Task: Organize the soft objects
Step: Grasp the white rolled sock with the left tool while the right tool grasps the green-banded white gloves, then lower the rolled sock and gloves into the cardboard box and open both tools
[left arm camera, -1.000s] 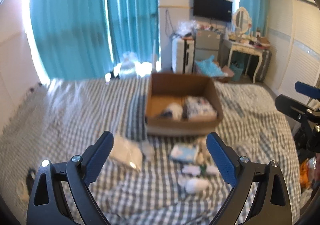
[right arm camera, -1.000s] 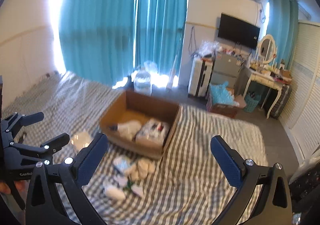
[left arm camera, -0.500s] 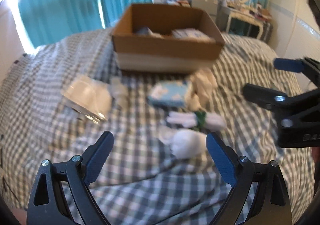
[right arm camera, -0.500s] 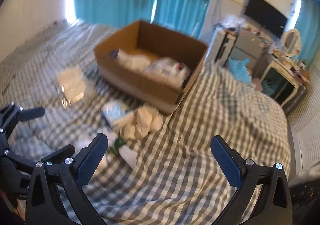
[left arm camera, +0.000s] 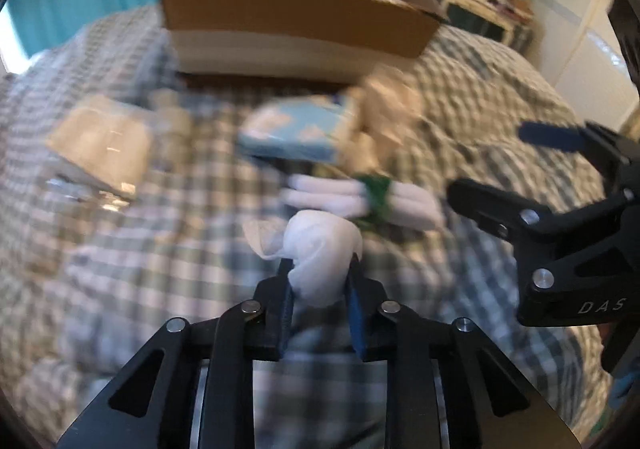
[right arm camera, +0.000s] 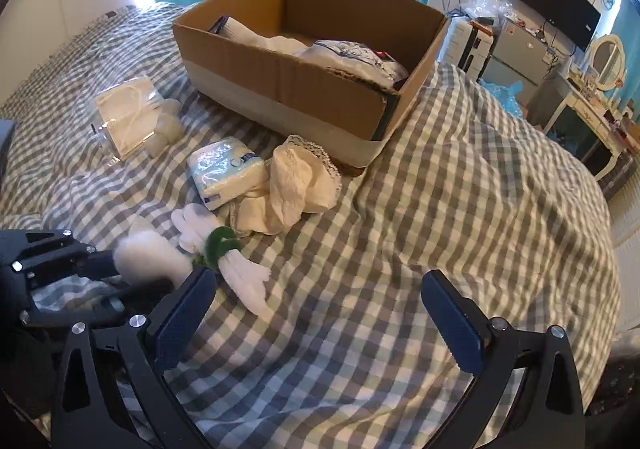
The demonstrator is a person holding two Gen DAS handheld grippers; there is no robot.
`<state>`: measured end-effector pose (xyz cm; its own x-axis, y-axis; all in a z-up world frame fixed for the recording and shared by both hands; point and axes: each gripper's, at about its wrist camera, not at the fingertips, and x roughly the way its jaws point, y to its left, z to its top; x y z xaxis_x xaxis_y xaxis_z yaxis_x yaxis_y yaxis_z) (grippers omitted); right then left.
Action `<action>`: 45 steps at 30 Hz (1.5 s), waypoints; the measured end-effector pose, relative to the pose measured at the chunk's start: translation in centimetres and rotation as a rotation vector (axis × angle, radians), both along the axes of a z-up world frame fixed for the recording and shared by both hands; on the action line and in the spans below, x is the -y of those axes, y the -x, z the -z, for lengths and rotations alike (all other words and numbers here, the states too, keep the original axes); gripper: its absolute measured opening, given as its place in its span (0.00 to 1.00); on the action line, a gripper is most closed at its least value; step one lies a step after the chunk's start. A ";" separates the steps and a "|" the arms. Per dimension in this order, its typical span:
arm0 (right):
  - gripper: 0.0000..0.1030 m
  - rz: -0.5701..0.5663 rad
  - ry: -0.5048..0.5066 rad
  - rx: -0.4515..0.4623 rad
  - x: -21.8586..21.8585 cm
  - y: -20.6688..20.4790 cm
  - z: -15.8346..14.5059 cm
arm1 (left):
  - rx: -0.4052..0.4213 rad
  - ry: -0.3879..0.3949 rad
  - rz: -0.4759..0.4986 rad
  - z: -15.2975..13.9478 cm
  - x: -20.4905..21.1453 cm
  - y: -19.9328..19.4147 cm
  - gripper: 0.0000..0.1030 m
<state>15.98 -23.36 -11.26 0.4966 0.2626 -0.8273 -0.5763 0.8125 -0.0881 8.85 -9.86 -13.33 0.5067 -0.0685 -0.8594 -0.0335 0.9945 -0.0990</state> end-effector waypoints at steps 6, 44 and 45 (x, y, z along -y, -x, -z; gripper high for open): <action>1.00 -0.017 -0.040 -0.051 -1.4 -0.2 0.8 | 0.076 -0.093 -0.068 -2.8 -3.7 -0.1 0.22; 0.13 -0.023 -0.165 0.161 -3.8 4.1 -13.9 | 0.269 -0.108 -0.035 -13.1 -6.7 0.6 0.22; 0.13 -0.012 -0.174 0.174 -3.7 3.8 -14.7 | 0.288 -0.113 -0.026 -14.0 -6.7 0.3 0.22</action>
